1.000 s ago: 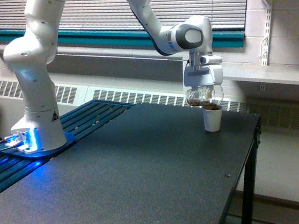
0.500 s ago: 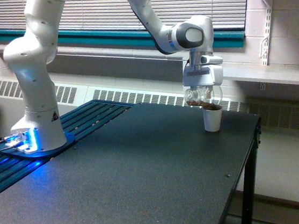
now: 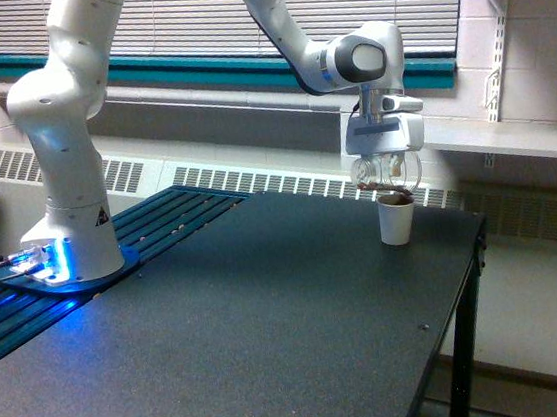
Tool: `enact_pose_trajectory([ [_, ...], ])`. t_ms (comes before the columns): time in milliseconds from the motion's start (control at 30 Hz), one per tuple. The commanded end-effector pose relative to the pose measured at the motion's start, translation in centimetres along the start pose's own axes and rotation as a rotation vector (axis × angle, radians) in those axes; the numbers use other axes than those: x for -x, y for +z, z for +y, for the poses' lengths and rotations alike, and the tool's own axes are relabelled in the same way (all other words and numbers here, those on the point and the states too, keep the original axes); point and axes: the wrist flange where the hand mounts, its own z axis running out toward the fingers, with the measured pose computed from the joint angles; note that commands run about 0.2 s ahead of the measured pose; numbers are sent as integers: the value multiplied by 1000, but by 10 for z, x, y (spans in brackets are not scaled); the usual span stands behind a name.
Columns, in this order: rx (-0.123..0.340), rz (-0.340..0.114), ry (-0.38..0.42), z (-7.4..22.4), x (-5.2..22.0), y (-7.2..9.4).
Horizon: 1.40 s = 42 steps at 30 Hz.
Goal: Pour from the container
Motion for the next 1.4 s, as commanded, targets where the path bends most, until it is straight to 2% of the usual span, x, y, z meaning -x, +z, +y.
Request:
enact_pose_trajectory([
  [33,1,-8,-42,-10,4,-1],
  [800,9,3,-19,1,8,-3],
  [1400,-3,11,-3,16,16,-7],
])
